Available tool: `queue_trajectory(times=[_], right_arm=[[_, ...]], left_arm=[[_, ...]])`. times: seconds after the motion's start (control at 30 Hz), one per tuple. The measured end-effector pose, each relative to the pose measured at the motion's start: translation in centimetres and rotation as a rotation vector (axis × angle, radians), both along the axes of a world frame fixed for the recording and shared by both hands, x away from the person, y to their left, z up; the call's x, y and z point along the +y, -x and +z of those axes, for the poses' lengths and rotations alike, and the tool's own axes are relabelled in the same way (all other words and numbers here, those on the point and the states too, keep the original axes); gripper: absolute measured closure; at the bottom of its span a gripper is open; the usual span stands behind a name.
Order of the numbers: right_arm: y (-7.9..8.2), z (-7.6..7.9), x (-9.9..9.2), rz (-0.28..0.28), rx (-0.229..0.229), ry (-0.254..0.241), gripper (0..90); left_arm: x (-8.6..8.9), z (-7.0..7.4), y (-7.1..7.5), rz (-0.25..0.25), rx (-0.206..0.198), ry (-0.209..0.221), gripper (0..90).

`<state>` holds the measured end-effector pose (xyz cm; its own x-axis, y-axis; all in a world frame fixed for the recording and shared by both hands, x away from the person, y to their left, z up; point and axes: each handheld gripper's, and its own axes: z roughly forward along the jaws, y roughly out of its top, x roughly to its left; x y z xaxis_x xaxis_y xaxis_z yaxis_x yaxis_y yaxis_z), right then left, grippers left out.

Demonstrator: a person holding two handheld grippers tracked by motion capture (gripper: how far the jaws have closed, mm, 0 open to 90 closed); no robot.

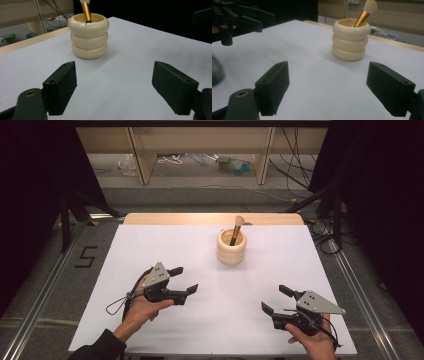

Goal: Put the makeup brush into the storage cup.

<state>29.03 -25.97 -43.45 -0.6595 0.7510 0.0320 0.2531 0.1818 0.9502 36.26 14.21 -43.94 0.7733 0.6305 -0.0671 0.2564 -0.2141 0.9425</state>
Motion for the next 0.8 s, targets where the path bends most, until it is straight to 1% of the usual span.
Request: queue_trajectory(times=[0.07,0.1,0.17,0.2,0.23,0.27,0.33,0.37,0.4,0.43,0.47,0.5,0.57,0.6,0.63,0.67,0.7,0.73,0.8], right_arm=[[0.0,0.0,0.0,-0.001,-0.001,0.003,19.5],[0.0,0.0,0.0,-0.001,0.000,0.005,19.5],[0.0,0.0,0.0,-0.002,-0.001,0.004,19.4],[0.0,0.0,0.0,-0.002,-0.001,0.003,19.5],[0.0,0.0,0.0,-0.002,0.000,0.004,19.4],[0.0,0.0,0.0,-0.003,0.000,0.005,19.5],[0.0,0.0,0.0,-0.005,-0.001,0.009,19.4],[0.0,0.1,-0.1,0.000,0.008,0.016,19.5],[0.0,0.0,0.0,-0.006,-0.001,0.009,19.5],[0.0,0.0,0.0,-0.005,-0.001,0.008,19.5],[0.0,0.0,0.0,-0.005,-0.001,0.008,19.5],[0.0,0.0,-0.1,-0.001,0.007,0.015,19.5],[0.0,0.0,-0.1,0.000,0.006,0.016,19.4],[0.0,0.0,-0.1,-0.001,0.007,0.014,19.5],[0.0,0.0,0.0,-0.004,0.000,0.010,19.5],[0.0,0.0,-0.1,0.000,0.007,0.017,19.5],[0.0,0.0,-0.1,0.000,0.006,0.016,19.5],[0.0,0.0,-0.1,0.001,0.007,0.015,19.5],[0.0,0.0,-0.1,0.001,0.007,0.016,19.4]], left_arm=[[0.1,-0.1,0.2,0.002,0.008,0.008,20.1],[0.2,-0.1,0.3,0.001,0.006,0.007,20.1],[0.3,-0.1,0.5,0.002,0.003,-0.003,20.1],[0.3,-0.2,0.7,0.002,0.007,0.007,20.1],[0.4,-0.2,0.7,-0.005,0.001,0.001,20.1],[0.4,-0.2,0.9,-0.002,0.010,-0.001,20.1],[0.5,-0.3,1.1,-0.004,0.006,-0.005,20.1],[0.5,-0.3,1.2,-0.008,0.006,-0.006,20.1],[0.4,-0.4,1.3,-0.006,0.010,-0.003,20.1],[0.5,-0.4,1.4,-0.011,0.011,-0.002,20.1],[0.5,-0.4,1.5,-0.010,0.004,-0.014,20.1],[0.6,-0.4,1.6,-0.010,0.002,-0.017,20.1],[0.6,-0.4,1.7,-0.014,-0.001,-0.013,20.1],[0.7,-0.4,1.8,-0.012,-0.004,-0.020,20.1],[0.7,-0.5,1.9,-0.008,0.004,-0.012,20.1],[0.7,-0.5,2.0,-0.008,0.001,-0.013,20.1],[0.8,-0.5,2.1,-0.015,-0.002,-0.011,20.1],[0.9,-0.5,2.2,-0.011,0.000,-0.017,20.1],[0.9,-0.5,2.4,-0.009,0.004,-0.007,20.1]])
